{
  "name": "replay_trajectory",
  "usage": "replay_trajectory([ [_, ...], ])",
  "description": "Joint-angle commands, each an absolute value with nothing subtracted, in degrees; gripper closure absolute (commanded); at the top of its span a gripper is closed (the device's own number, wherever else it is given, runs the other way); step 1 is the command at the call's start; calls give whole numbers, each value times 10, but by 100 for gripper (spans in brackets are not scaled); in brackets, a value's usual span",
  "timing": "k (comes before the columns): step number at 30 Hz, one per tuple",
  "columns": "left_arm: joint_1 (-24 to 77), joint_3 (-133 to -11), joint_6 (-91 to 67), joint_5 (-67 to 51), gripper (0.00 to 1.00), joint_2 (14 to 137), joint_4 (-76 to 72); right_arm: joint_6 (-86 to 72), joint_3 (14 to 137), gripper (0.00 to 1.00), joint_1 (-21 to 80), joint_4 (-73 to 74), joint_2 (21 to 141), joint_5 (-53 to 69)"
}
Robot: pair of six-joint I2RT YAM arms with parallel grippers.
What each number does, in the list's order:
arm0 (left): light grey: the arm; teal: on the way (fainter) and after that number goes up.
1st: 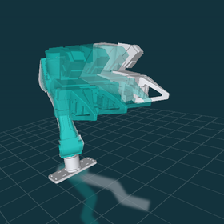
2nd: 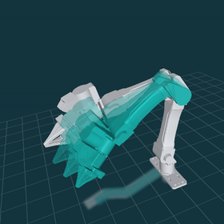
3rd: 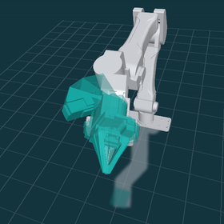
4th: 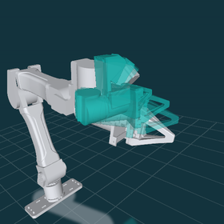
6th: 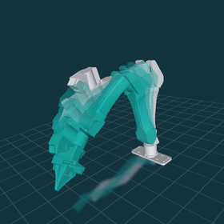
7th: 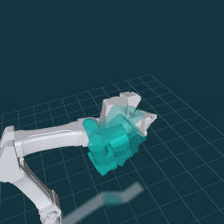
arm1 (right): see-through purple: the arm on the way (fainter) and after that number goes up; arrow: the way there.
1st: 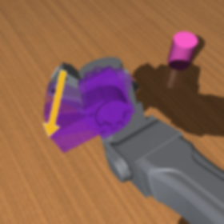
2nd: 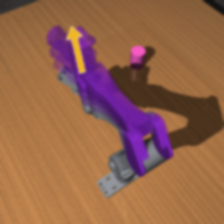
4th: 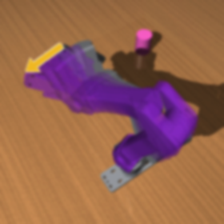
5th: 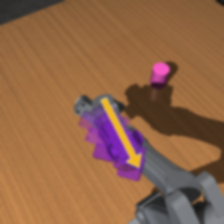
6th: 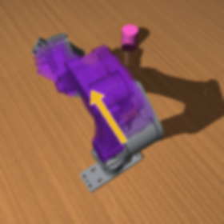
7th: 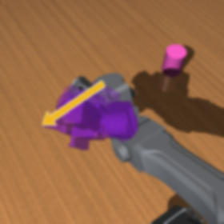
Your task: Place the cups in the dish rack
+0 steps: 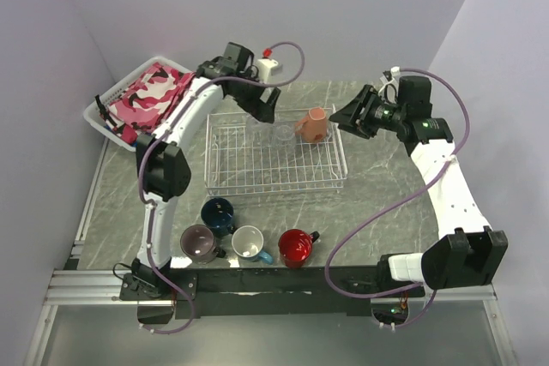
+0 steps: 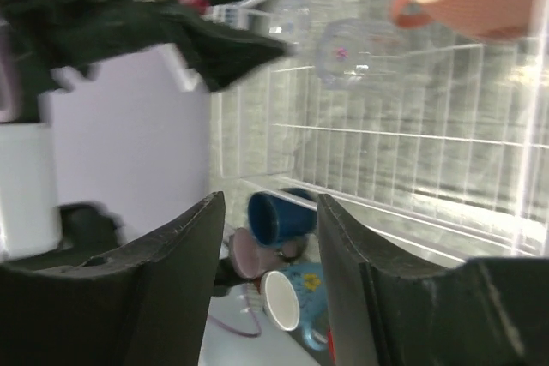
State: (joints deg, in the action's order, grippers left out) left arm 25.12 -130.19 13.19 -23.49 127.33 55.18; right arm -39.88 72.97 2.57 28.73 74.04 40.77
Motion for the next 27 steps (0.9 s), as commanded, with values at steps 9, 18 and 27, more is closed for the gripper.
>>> replay_trajectory([
  [9,41,-1186,56,-378,4,1021,515,-184,941,46,244,592,831,179],
  [18,-31,-1029,91,-361,4,829,570,-171,890,48,383,600,804,161],
  [27,-32,-890,52,-356,3,689,579,-212,816,49,578,547,815,120],
])
